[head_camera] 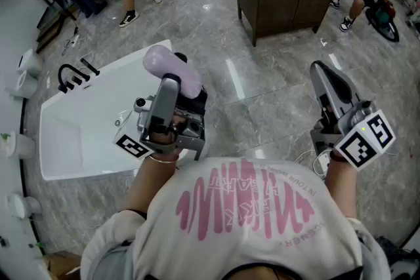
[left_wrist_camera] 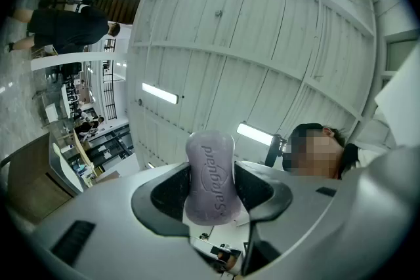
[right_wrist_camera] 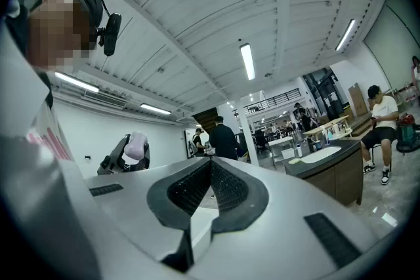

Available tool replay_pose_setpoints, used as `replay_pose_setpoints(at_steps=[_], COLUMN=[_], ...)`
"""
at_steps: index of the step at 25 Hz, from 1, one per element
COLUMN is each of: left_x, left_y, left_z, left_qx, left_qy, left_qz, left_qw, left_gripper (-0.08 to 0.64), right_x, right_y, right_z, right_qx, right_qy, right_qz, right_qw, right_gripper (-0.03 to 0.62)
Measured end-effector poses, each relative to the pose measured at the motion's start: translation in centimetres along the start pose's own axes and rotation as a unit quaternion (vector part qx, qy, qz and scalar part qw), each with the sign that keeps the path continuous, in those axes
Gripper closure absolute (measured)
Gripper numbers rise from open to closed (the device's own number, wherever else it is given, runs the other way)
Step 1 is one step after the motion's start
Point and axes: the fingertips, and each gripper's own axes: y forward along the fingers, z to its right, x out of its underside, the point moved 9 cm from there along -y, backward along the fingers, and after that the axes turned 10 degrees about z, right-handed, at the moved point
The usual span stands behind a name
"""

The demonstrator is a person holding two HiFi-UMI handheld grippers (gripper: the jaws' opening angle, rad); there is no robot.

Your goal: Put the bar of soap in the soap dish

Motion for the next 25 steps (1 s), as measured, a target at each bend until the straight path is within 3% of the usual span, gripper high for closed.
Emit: replay_pose_setpoints(at_steps=[18, 25], left_x=[0.8, 6.1], left_y=[0.5, 3.3], left_z=[-0.4, -4.5], left_qx=[-0.008, -0.016], left_qy=[0.003, 0.023], left_qz=[0.005, 0.024], left_qw=[0.9999, 0.9993], left_gripper=[0.347, 0.347], right_x=[-0.7, -2.0], right_y=[-0.9, -2.2], right_z=[1.2, 9.6], right_qx=[0.006, 0.004], right_qy=[0.016, 0.013], right_qz=[0.012, -0.001], right_qw=[1.0, 1.0], right_gripper=[0.575, 0.575])
